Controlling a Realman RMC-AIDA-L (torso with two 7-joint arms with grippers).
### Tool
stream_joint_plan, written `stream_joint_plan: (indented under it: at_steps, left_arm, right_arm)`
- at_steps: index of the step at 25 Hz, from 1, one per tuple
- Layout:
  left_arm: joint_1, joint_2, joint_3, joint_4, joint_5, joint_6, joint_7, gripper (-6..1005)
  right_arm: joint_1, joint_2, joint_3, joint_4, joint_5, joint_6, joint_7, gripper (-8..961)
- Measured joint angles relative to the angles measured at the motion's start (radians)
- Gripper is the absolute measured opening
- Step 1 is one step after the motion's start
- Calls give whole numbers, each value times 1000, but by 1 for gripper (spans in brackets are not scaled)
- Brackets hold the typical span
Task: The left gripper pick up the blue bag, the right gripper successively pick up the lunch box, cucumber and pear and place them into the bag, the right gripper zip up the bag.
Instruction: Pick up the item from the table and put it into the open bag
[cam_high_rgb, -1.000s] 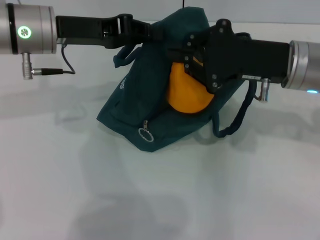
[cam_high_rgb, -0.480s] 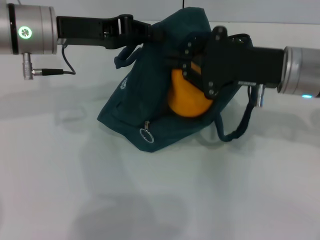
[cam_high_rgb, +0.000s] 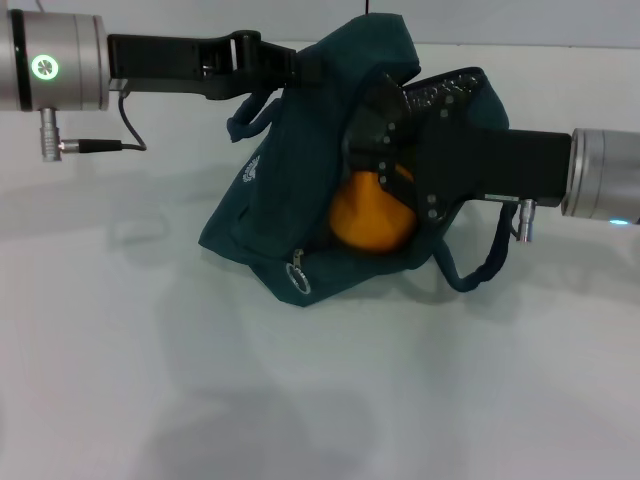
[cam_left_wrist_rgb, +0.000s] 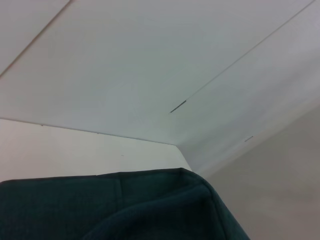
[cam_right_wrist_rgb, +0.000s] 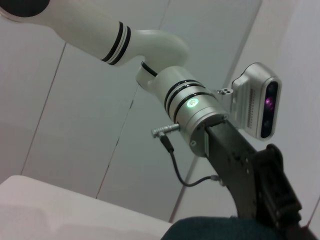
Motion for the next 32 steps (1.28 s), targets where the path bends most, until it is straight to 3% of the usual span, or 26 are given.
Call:
stream_joint_plan:
  at_steps: [10,23,29,32]
  left_arm:
    - [-6,-1,1,0,-5,0,-2,61]
    - [-2,4,-5,0,-6,0,-3,61]
    - [-8,4,-4,0,-6,0,-3,61]
    - [-6,4,-5,0,-6,0,-3,61]
  right_arm:
    - [55,1,-34,23,-6,58,8,104]
    - [-25,-5,-39,21,-2,74,49,137]
    - [9,-5,-42,19,-5,84,126,152]
    - [41,-9,-42,29,-40,91,268,160]
